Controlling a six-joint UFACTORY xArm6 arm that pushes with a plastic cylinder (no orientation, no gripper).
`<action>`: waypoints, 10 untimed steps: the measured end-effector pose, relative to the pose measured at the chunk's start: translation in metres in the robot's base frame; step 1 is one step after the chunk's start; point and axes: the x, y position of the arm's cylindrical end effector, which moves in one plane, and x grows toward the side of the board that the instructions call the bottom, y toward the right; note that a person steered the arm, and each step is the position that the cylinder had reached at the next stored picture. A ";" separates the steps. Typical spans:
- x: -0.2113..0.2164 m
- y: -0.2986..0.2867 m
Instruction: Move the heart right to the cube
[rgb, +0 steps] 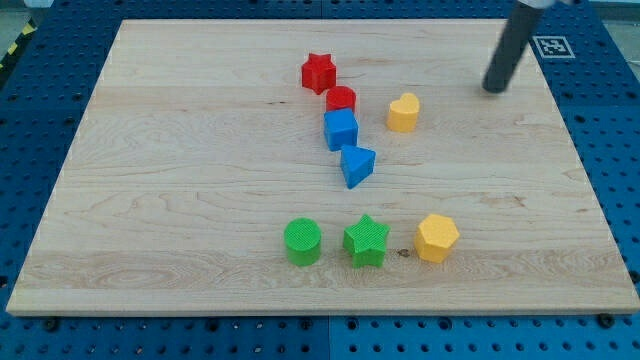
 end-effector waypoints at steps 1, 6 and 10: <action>-0.019 -0.058; 0.045 -0.134; 0.056 -0.094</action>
